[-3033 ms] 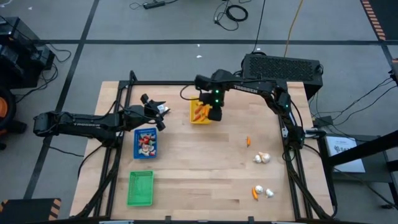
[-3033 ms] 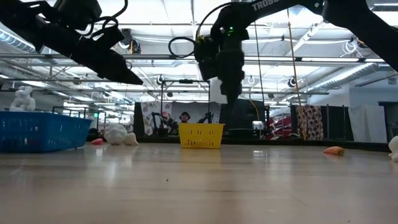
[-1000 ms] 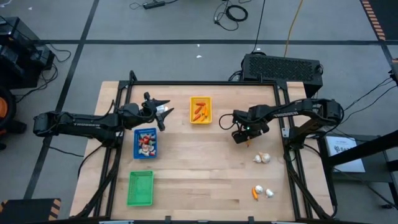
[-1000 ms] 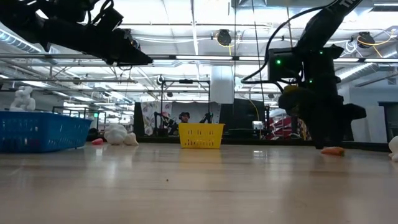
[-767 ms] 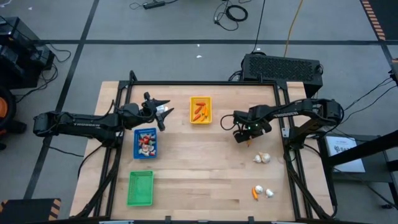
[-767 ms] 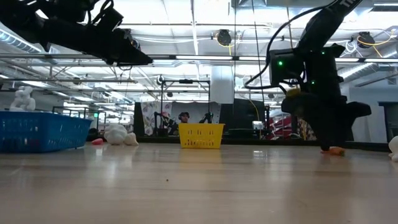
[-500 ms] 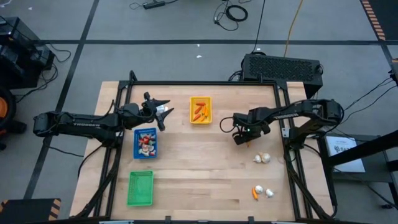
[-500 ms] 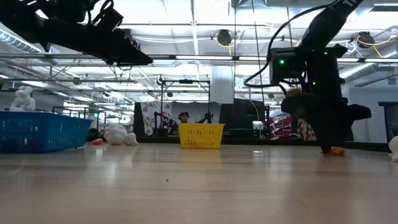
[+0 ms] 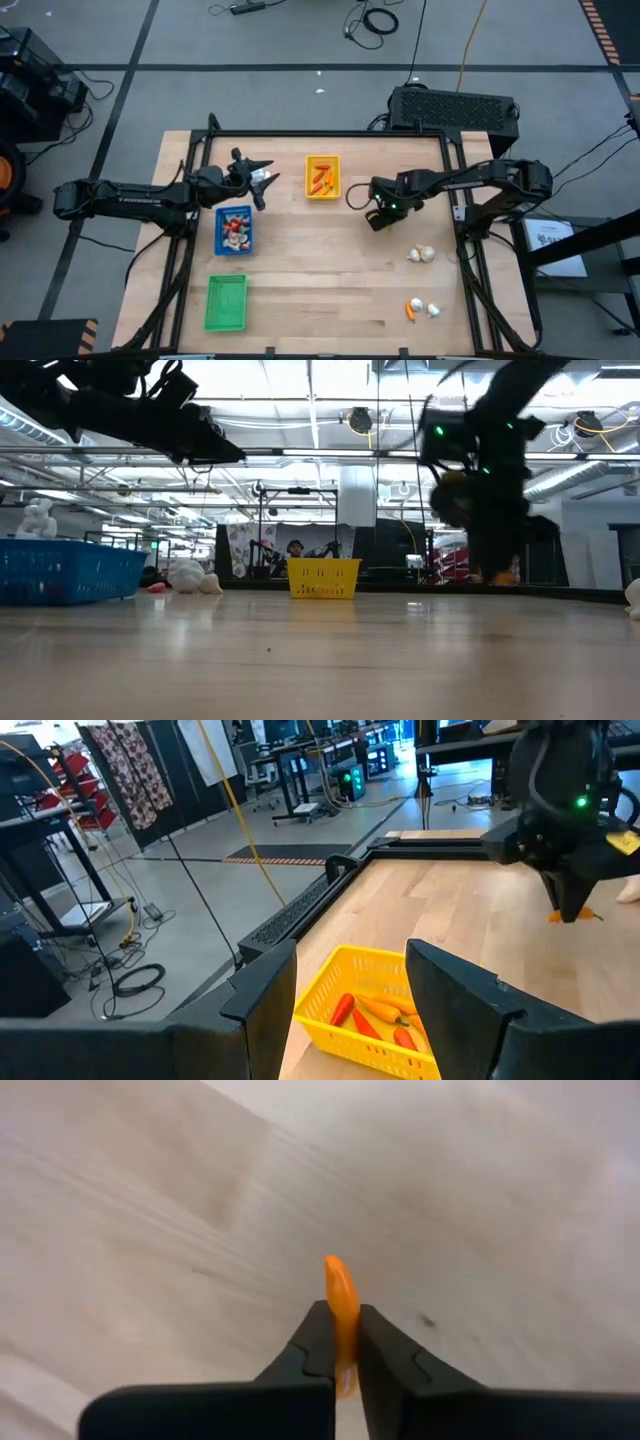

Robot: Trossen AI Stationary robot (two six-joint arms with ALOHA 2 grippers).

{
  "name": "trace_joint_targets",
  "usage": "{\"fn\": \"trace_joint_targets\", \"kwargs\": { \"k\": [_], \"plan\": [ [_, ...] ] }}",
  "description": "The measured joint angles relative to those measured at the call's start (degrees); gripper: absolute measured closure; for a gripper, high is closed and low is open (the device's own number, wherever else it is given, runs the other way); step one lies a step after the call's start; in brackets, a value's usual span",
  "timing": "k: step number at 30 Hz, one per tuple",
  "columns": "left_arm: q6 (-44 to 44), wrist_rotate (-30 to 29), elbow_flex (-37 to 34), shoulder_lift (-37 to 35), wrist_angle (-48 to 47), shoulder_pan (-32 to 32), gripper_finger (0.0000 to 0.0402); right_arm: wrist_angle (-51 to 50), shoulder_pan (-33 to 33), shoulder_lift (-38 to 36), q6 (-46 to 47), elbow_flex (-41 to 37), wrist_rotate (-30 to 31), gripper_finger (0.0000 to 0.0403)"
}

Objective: Sort produce into baskets
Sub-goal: Put the yellow chili pepper into the yellow bin, then put the orange chili pepper into the yellow bin

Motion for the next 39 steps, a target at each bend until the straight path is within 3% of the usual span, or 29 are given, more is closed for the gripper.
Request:
{"fn": "trace_joint_targets", "kwargs": {
  "k": [6,10,16,28,39],
  "plan": [
    [-0.31,0.15,0.00,-0.01,0.22,0.02,0.0204,8.52,-0.09,0.06,-5.94,7.96,4.93,0.0394],
    [-0.31,0.34,0.00,0.00,0.23,0.01,0.0204,22.14,-0.63,0.15,-11.49,11.30,9.84,0.0393],
    [-0.35,0.74,0.00,0.00,-0.22,0.02,0.0204,33.22,-3.69,4.75,-16.77,14.75,10.61,0.0392],
    [-0.37,-2.72,0.00,0.00,-3.41,0.02,0.0204,30.96,-7.40,19.45,-24.00,25.64,7.51,0.0359],
    [-0.43,-6.62,0.01,-0.07,-8.65,0.06,0.0204,23.28,-9.74,21.53,-31.41,31.32,7.75,0.0294]
  ]
}}
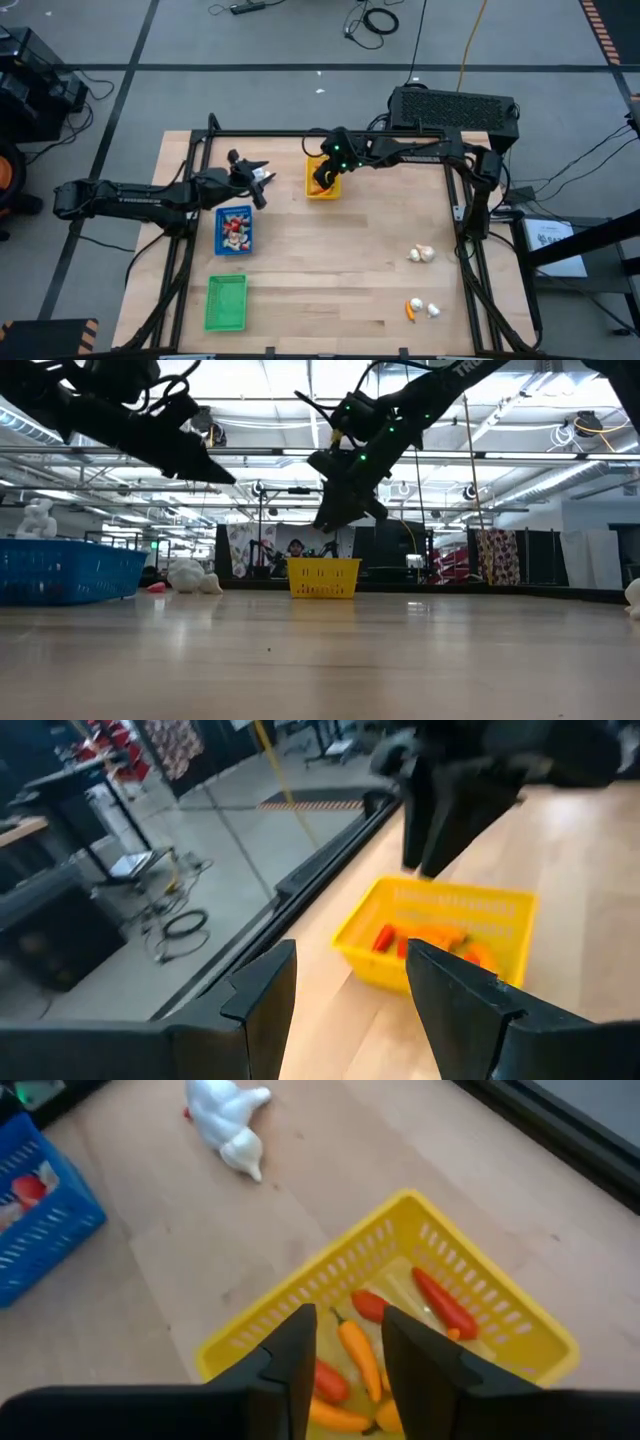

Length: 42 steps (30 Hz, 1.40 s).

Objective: Sort produce into baskets
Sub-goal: Put the orange chili pepper into the yellow bin

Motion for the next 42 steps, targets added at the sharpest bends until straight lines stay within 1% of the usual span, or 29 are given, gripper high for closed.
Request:
{"fn": "trace_joint_targets", "kwargs": {
  "k": [2,4,10,14,17,20,22,25,28,32,36,42],
  "plan": [
    [-0.90,-1.34,0.25,-0.02,-2.25,0.00,0.0204,-0.84,-0.14,0.02,-1.56,0.30,-0.01,0.0284],
    [-3.19,-2.79,2.09,-0.07,-7.19,0.19,0.0204,-1.09,-0.16,0.00,-2.95,0.41,-0.05,0.0276],
    [-12.37,-3.10,11.62,-0.22,-29.82,2.68,0.0204,-5.10,1.53,-2.88,-11.56,0.39,-0.04,0.0269],
    [-22.92,-2.91,18.32,0.26,-44.09,8.16,0.0204,-6.04,3.77,-5.62,-15.70,0.12,0.06,0.0273],
    [-28.81,-0.46,20.79,1.26,-50.40,13.84,0.0204,-6.05,5.72,-8.01,-16.85,-1.23,0.14,0.0275],
    [-31.71,4.65,20.84,3.44,-53.63,18.68,0.0204,-5.22,7.96,-10.82,-18.23,-4.80,0.91,0.0276],
    [-33.04,7.73,20.84,5.82,-55.00,20.72,0.0204,-3.10,9.58,-12.99,-18.47,-8.97,4.11,0.0276],
    [-33.51,11.12,20.84,10.46,-56.59,22.26,0.0204,2.07,11.14,-17.47,-18.49,-16.20,8.70,0.0276],
    [-34.37,13.74,20.84,14.75,-57.43,22.51,0.0204,6.34,11.40,-22.47,-17.43,-22.93,10.18,0.0276],
    [-34.53,13.85,20.84,18.68,-57.65,22.47,0.0204,10.28,10.84,-29.04,-16.00,-29.68,10.45,0.0276],
    [-35.85,11.77,20.84,20.32,-57.77,22.51,0.0204,13.33,9.93,-34.61,-14.79,-34.52,10.55,0.0276],
    [-35.48,9.54,20.82,21.30,-58.98,23.79,0.0204,13.28,8.82,-38.12,-13.90,-36.85,10.53,0.0276]
  ]
}}
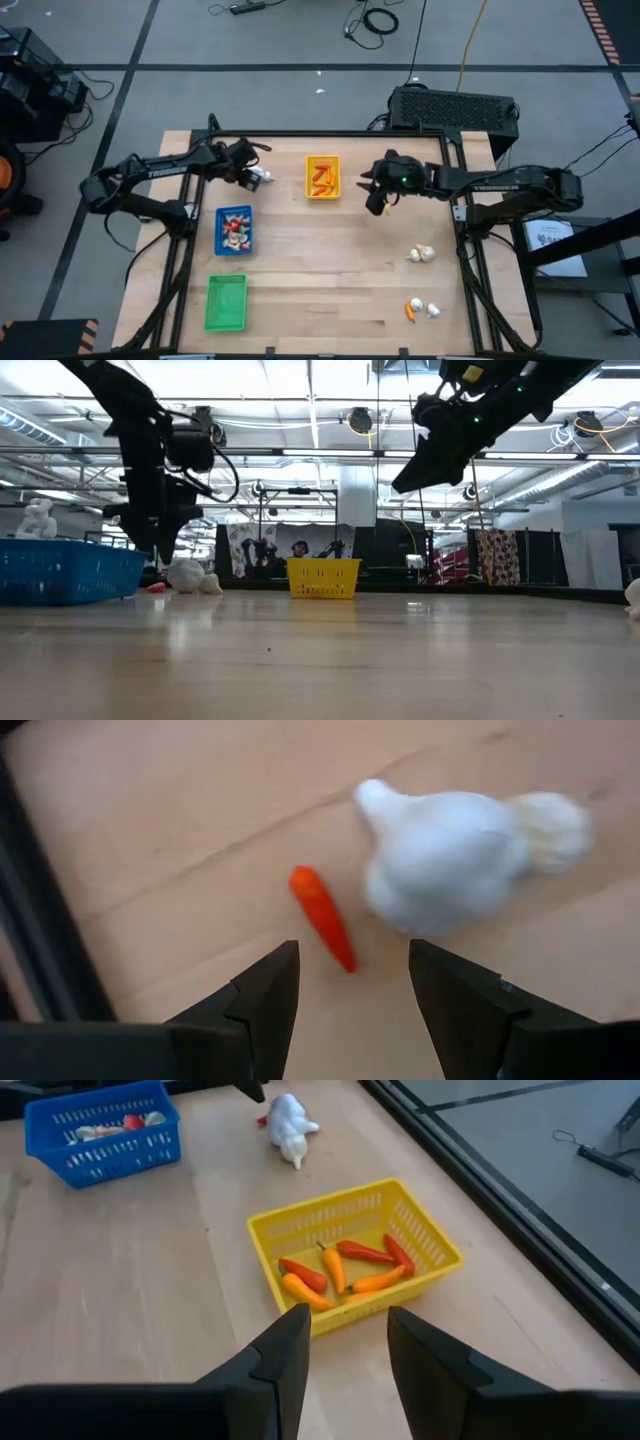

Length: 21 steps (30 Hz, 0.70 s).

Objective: Sort produce into baskets
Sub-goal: Put the orange chili pepper into the yellow bin

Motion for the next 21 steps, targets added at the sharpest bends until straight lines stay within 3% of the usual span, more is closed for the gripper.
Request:
{"fn": "trace_joint_targets", "kwargs": {
  "k": [6,10,21],
  "plan": [
    [2.90,-0.02,-0.04,4.75,2.56,3.78,0.0204,0.04,-0.07,-0.11,-0.22,0.00,-0.07,0.0276],
    [5.44,3.16,-0.09,7.60,4.47,6.78,0.0204,-0.51,-0.07,-0.11,-0.39,-0.01,-0.10,0.0276],
    [7.33,6.61,-0.09,11.09,6.25,10.99,0.0204,-0.71,-0.07,-0.11,-1.75,0.00,-0.13,0.0276]
  ]
}}
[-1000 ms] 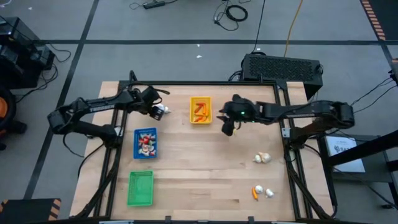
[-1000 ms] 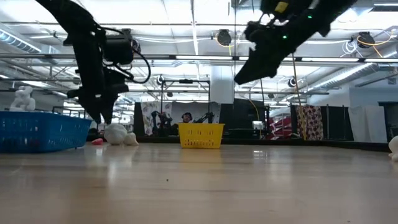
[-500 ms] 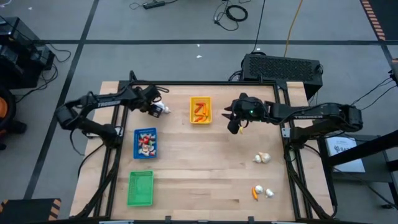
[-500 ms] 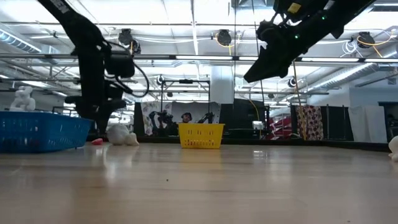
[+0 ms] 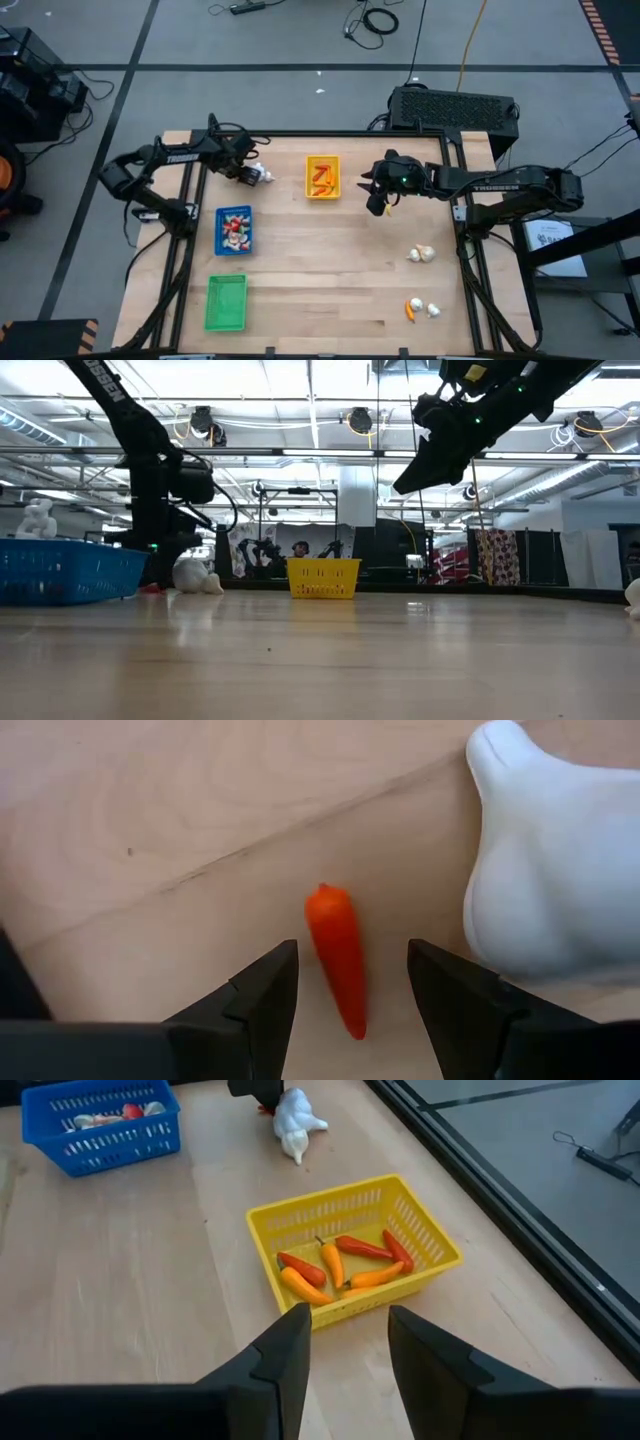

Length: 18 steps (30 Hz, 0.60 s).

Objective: Sort produce into baskets
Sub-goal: Put the orange chili pepper into the yellow bin

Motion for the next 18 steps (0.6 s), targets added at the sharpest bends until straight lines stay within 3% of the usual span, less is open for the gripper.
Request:
{"fn": "trace_joint_targets", "kwargs": {
  "k": [6,18],
  "plan": [
    [0.15,0.53,0.06,1.35,0.94,0.48,0.0213,-0.03,0.01,0.00,-0.16,0.00,0.00,0.0276],
    [0.63,1.57,0.20,3.01,0.99,0.41,0.0301,-0.07,-0.01,0.01,0.00,-0.02,-0.04,0.0276]
  ]
}}
